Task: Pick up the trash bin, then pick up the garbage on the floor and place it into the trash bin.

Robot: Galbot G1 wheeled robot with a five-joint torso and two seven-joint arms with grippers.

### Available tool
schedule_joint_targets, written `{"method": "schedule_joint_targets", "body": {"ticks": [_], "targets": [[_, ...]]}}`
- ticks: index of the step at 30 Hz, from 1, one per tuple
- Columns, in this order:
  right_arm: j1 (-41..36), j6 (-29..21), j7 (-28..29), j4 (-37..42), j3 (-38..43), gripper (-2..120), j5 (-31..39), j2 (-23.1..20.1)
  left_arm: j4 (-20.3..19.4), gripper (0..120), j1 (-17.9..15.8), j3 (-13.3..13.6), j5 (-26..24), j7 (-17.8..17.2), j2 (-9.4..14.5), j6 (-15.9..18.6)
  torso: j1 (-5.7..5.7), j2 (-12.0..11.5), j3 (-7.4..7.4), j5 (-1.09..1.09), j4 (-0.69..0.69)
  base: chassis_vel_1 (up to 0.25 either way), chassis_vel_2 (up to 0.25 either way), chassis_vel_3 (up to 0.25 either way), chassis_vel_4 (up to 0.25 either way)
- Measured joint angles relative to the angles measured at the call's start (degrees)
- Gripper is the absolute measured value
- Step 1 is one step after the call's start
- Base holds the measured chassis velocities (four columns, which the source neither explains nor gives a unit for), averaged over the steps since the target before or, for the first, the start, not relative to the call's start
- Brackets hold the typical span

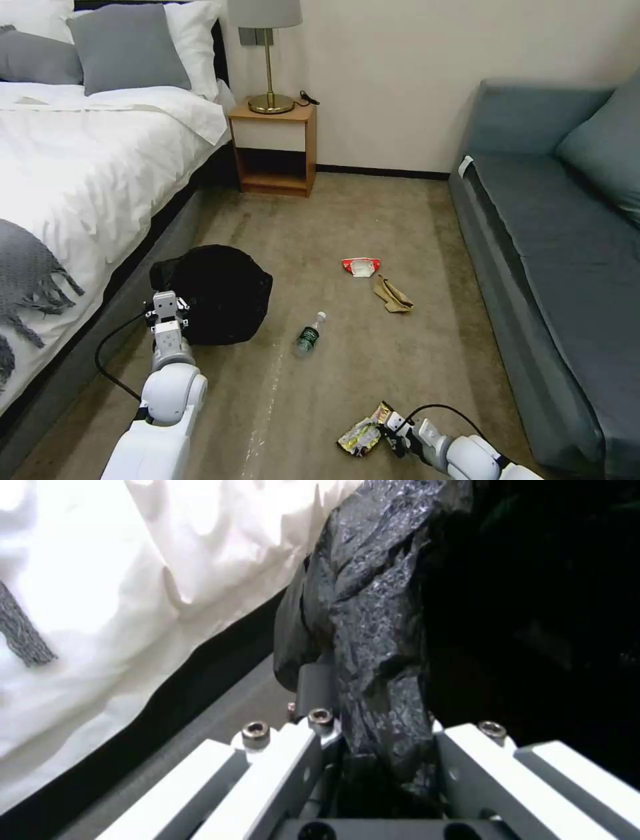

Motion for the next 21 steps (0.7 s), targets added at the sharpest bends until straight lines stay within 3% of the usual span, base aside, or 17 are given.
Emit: {"method": "schedule_joint_targets", "body": {"ticks": [21], "targets": [[-2.5,6.8,-1.8,0.0,6.5,0,-1.4,0.5,-0.3,3,0.6,0.4,-0.3,0.1,0.3,-0.1,0.00,0.0,0.00,0.00,-0.01,0.000,0.000,0.000,0.000]]}}
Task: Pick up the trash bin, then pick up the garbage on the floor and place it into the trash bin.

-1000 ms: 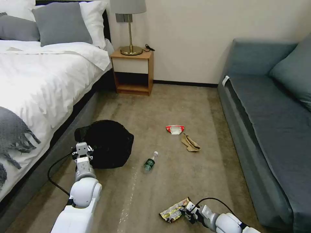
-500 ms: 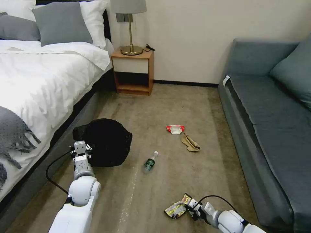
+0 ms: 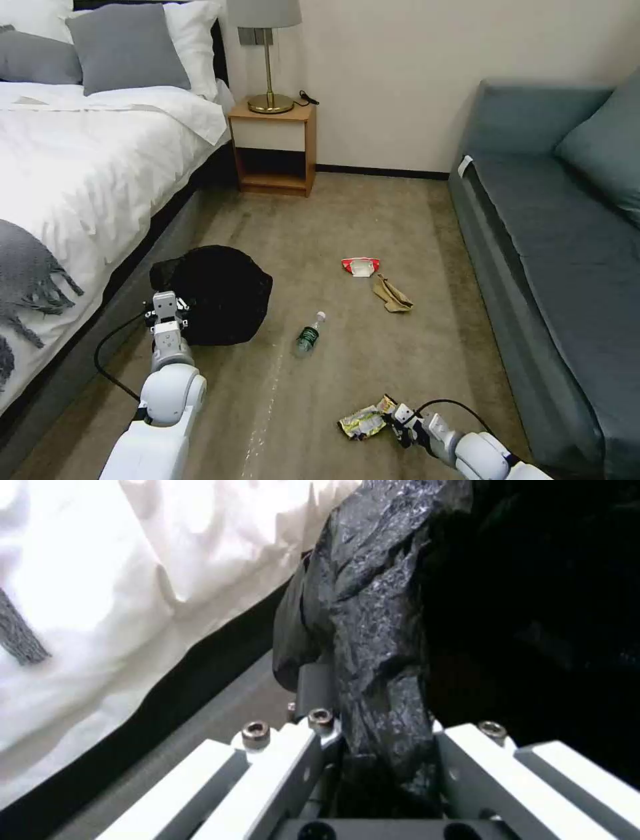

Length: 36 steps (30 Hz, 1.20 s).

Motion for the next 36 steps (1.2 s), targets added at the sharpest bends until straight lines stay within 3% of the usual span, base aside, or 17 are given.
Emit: {"method": "schedule_joint_targets", "body": {"ticks": [19,29,36], "targets": [[0.0,5.1,-1.4,2.2,7.2,0,0.1,1.4,-0.4,3,1.1,1.2,0.5,0.6,0.0,-0.1,0.00,0.0,0.00,0.00,0.00,0.000,0.000,0.000,0.000],[6.2,9.0,-1.6,1.3,9.4,0,0.2,3.7,0.9,3,-0.9,1.8,0.5,1.0,0.8,-0.2,0.00,0.0,0.00,0.01,0.00,0.000,0.000,0.000,0.000],[10.8,7.1,0.4,3.0,10.1,0,8.0,7.9,1.9,3,-1.9,2.5,0.7,1.2,0.6,-0.3,0.00,0.0,0.00,-0.01,0.01,0.000,0.000,0.000,0.000]]}}
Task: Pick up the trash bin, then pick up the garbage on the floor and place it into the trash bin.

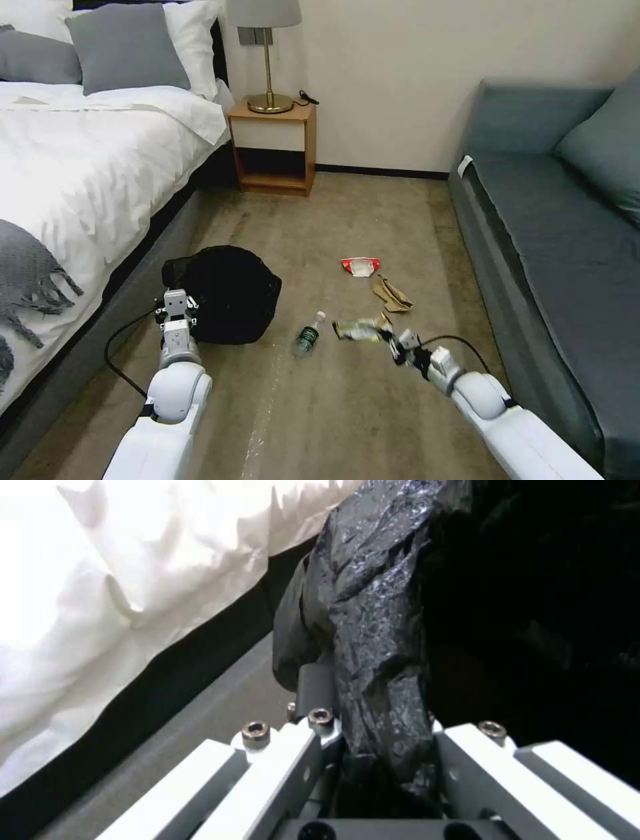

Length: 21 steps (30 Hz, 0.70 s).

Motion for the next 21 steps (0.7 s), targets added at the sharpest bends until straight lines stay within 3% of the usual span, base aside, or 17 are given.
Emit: {"method": "schedule_joint_targets", "body": {"ticks": [9,12,21], "targets": [[3.0,-8.6,1.5,8.1,-0.8,0,16.5,1.8,0.7,3,-0.9,0.7,0.0,0.6,-0.1,-0.6,0.00,0.0,0.00,0.00,0.00,0.000,0.000,0.000,0.000],[4.5,-13.1,1.6,12.8,-2.1,0,24.8,2.4,0.8,3,-1.3,1.6,0.0,1.0,-0.4,-0.9,0.00,0.0,0.00,0.00,0.00,0.000,0.000,0.000,0.000],[8.8,-18.8,-0.2,17.2,-6.1,0,38.7,6.5,1.6,3,-1.9,2.7,0.0,1.4,-1.3,-1.5,0.00,0.0,0.00,0.00,0.00,0.000,0.000,0.000,0.000]]}}
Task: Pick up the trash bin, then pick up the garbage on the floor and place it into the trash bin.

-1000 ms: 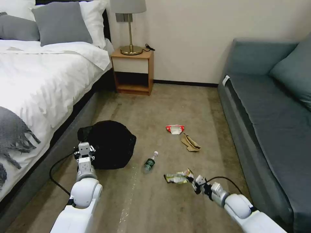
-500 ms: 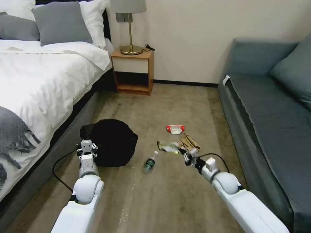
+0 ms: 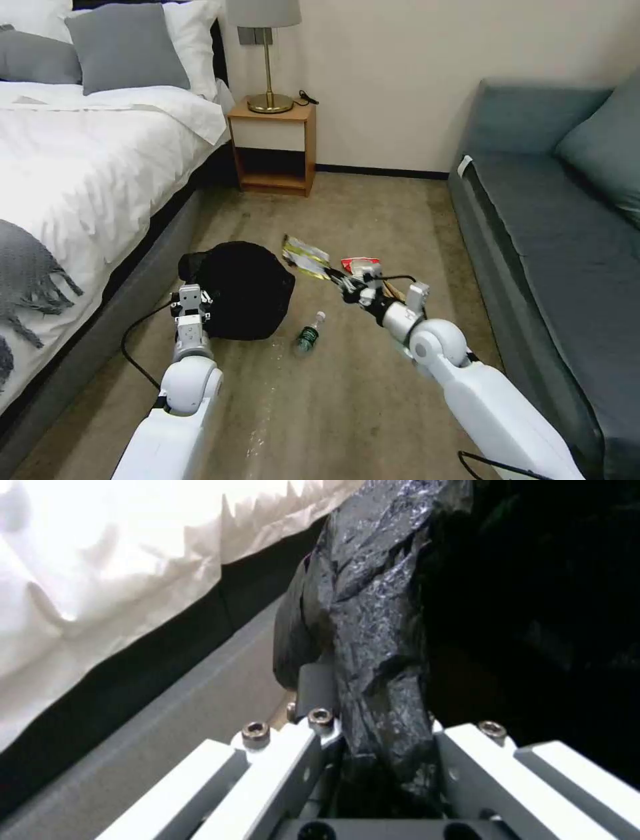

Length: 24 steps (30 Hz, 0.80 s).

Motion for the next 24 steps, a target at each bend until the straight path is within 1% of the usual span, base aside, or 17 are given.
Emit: {"method": "schedule_joint_targets", "body": {"ticks": [1,2,4,5,7,9,10,12,16,20,21,24], "targets": [[0.7,-0.8,0.0,0.3,-1.1,0,1.9,1.2,0.1,3,0.0,0.1,0.0,0.1,-0.1,-0.3,0.00,0.0,0.00,0.01,0.00,0.000,0.000,0.000,0.000],[0.7,-0.8,0.0,0.3,-1.1,0,1.9,1.2,0.1,3,0.0,0.1,0.0,0.1,-0.1,-0.3,0.00,0.0,0.00,0.01,0.00,0.000,0.000,0.000,0.000],[2.2,-1.6,0.0,0.3,-3.7,0,4.8,3.8,0.0,3,0.0,0.2,-0.2,0.3,-0.4,-1.3,0.00,0.0,0.00,0.01,0.01,0.000,0.000,0.000,0.000],[2.2,-1.6,0.0,0.3,-3.7,0,4.8,3.8,0.0,3,0.0,0.2,-0.2,0.3,-0.4,-1.3,0.00,0.0,0.00,0.01,0.01,0.000,0.000,0.000,0.000],[3.1,-1.9,0.2,-0.6,-5.4,0,6.5,5.7,-0.5,3,-0.1,0.3,-0.6,0.5,-0.6,-1.8,0.00,0.0,0.00,0.00,0.01,0.000,0.000,0.000,0.000],[3.2,-1.9,0.3,-0.7,-5.5,0,6.6,5.9,-0.6,3,-0.1,0.3,-0.6,0.5,-0.6,-1.8,0.00,0.0,0.00,0.00,0.01,0.000,0.000,0.000,0.000],[3.9,-1.9,0.5,-2.0,-6.8,0,7.1,7.3,-1.1,3,-0.2,0.3,-0.8,0.6,-0.7,-2.1,0.00,0.0,0.00,0.01,0.01,0.000,0.000,0.000,0.000],[5.0,-1.6,0.8,-4.3,-8.4,0,7.1,8.8,-1.6,3,-0.1,0.3,-0.9,0.7,-0.7,-2.1,0.00,0.0,0.00,0.00,0.00,0.000,0.000,0.000,0.000],[6.2,-0.9,1.1,-7.0,-9.6,0,6.4,9.9,-1.9,3,0.4,0.2,-1.1,0.8,-0.7,-2.1,0.00,0.0,0.00,0.00,0.00,0.000,0.000,0.000,0.000],[8.2,0.8,1.8,-12.8,-10.7,0,4.5,11.6,-2.6,3,1.1,-0.1,-1.6,0.9,-0.7,-2.2,0.00,0.0,0.00,0.01,0.00,0.000,0.000,0.000,0.000],[8.2,0.8,1.8,-12.8,-10.7,0,4.5,11.6,-2.6,3,1.1,-0.1,-1.6,0.9,-0.7,-2.2,0.00,0.0,0.00,0.01,0.00,0.000,0.000,0.000,0.000],[9.0,1.6,3.1,-16.1,-11.0,0,2.9,12.5,-3.1,3,1.3,-0.3,-1.7,0.9,-0.7,-2.2,0.00,0.0,0.00,0.01,0.00,0.000,0.000,0.000,0.000]]}}
